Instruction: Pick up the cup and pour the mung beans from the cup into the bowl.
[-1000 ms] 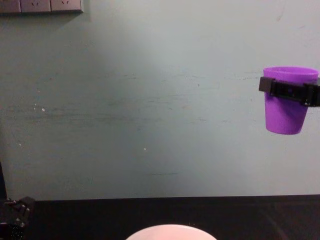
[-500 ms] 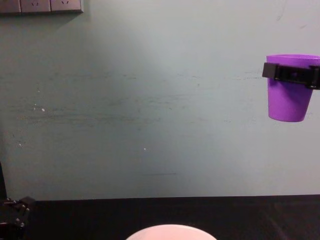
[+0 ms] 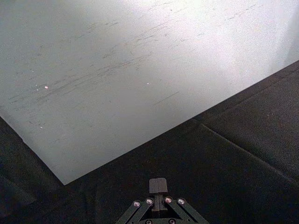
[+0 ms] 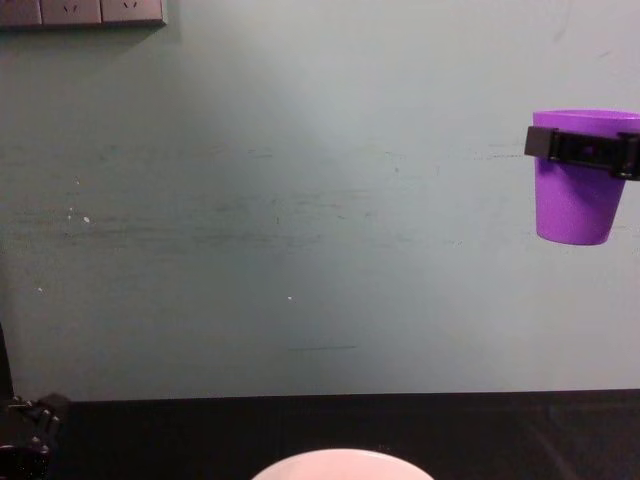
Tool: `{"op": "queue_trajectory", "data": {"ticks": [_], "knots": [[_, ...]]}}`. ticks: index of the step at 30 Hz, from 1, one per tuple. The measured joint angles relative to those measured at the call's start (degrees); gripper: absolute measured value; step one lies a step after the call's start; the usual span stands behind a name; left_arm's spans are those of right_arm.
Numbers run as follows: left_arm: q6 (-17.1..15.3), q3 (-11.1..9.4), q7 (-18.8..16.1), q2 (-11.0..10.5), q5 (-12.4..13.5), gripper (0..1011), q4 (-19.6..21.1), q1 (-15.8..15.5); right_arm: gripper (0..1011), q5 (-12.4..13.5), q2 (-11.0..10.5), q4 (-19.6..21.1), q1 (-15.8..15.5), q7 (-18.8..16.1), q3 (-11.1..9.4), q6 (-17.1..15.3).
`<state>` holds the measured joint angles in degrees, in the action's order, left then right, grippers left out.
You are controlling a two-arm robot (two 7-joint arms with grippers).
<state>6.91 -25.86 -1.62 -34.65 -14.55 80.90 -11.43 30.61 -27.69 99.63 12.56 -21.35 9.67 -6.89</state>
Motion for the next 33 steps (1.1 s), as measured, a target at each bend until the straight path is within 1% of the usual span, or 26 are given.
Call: {"op": "queue_trajectory", "data": {"ticks": [33], "knots": [[0.0,0.0,0.0,0.0,0.0,0,0.0,0.0,737,-0.1,0.1,-0.1,0.0,0.0,0.0,0.1]]}}
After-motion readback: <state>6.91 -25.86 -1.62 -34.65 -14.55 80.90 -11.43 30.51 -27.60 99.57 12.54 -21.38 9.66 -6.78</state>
